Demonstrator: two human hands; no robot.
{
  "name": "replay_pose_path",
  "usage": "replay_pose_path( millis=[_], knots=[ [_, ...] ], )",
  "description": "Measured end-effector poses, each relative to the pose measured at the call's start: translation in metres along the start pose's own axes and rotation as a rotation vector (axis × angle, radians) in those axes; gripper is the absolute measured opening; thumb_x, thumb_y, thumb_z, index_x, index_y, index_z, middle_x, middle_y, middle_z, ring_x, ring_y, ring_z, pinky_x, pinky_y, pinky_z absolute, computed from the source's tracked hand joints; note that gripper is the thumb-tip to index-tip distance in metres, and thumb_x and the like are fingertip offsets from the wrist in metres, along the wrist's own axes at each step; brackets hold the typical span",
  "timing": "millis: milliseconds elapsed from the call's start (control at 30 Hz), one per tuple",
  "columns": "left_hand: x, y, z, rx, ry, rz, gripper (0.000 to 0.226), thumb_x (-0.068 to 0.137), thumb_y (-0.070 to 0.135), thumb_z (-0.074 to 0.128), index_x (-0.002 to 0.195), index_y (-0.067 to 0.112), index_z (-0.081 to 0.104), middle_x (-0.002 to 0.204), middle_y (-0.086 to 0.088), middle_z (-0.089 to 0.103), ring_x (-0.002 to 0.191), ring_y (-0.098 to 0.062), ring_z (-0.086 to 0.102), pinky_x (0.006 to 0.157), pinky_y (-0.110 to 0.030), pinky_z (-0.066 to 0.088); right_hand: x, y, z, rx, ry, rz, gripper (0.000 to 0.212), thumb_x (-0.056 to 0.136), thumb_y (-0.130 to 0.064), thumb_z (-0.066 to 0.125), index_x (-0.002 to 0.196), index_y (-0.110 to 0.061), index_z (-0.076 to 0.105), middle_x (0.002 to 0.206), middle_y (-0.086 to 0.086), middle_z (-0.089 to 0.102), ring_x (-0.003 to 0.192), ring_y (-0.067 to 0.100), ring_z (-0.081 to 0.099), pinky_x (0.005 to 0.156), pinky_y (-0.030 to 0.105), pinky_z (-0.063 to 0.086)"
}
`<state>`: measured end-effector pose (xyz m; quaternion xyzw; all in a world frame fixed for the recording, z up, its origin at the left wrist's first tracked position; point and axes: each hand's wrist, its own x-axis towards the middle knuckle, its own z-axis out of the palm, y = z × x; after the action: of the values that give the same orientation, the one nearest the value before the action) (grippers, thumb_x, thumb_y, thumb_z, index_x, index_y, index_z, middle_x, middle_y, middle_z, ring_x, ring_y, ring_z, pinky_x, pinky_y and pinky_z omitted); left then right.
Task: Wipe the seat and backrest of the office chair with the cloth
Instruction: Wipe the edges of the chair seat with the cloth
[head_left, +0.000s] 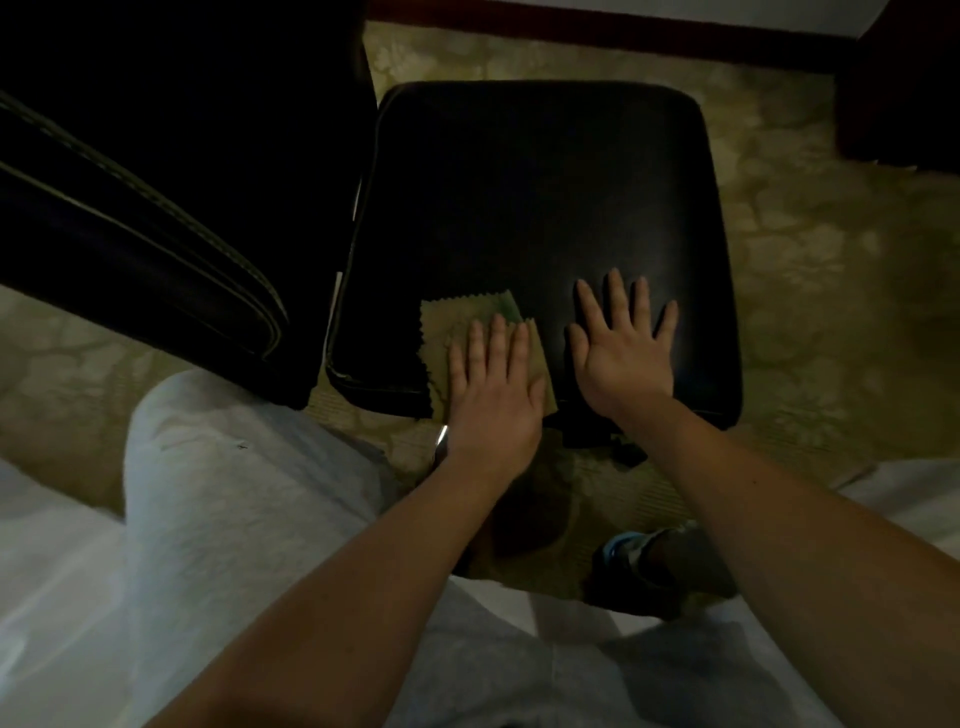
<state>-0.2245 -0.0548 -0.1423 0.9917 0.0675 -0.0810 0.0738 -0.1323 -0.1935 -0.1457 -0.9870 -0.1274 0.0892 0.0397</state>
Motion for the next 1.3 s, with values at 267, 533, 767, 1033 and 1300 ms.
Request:
replay_pose_path(
  millis=[267,533,767,1033,1300],
  knots=[
    [0.002,-0.039,-0.003,0.131,-0.020,0.169,0.066,0.107,0.049,0.015,0.159,0.022,-0.014,0.170,-0.006,-0.010,0.156,-0.026,-0.011,0.122,-0.045,-0.014,-0.003,-0.006,0.000,0.013,-0.008,0.009,0.059,0.104,-0.053,0.009,0.159,-0.035,-0.001,0.168,0.003,-0.006,0.153,0.031,-0.012,0.119,0.062,-0.006],
    [-0.002,-0.058,-0.002,0.104,0.011,0.071,0.063,0.105,0.047,0.007,0.160,0.021,-0.010,0.170,-0.008,-0.005,0.157,-0.029,-0.006,0.123,-0.048,-0.009,0.006,-0.010,-0.005,-0.038,-0.036,-0.141,0.060,0.104,-0.053,0.010,0.159,-0.035,-0.007,0.167,0.004,-0.014,0.152,0.029,-0.017,0.118,0.064,-0.009],
    [-0.007,-0.053,0.008,0.044,0.056,0.069,0.063,0.104,0.050,0.010,0.159,0.021,-0.003,0.170,-0.010,0.010,0.157,-0.031,0.007,0.126,-0.052,0.005,0.020,-0.033,-0.003,-0.019,-0.069,-0.110,0.061,0.102,-0.056,0.008,0.158,-0.037,-0.008,0.167,0.001,-0.014,0.152,0.033,-0.019,0.114,0.069,-0.012],
    [-0.004,-0.092,-0.011,0.029,-0.019,-0.048,0.060,0.101,0.051,-0.004,0.151,0.025,-0.024,0.170,-0.004,-0.014,0.156,-0.025,-0.016,0.126,-0.048,-0.008,0.020,-0.030,0.000,-0.012,-0.025,-0.110,0.060,0.102,-0.057,0.007,0.158,-0.039,-0.004,0.168,0.000,-0.008,0.153,0.031,-0.015,0.116,0.066,-0.012],
    [-0.001,-0.031,0.003,0.038,0.033,-0.029,0.065,0.102,0.050,0.000,0.159,0.020,-0.010,0.170,-0.008,-0.001,0.157,-0.031,-0.004,0.125,-0.052,-0.004,0.023,-0.023,-0.001,-0.039,-0.025,-0.137,0.059,0.103,-0.055,0.007,0.158,-0.038,-0.006,0.168,0.000,-0.009,0.153,0.031,-0.014,0.117,0.067,-0.009]
  ],
)
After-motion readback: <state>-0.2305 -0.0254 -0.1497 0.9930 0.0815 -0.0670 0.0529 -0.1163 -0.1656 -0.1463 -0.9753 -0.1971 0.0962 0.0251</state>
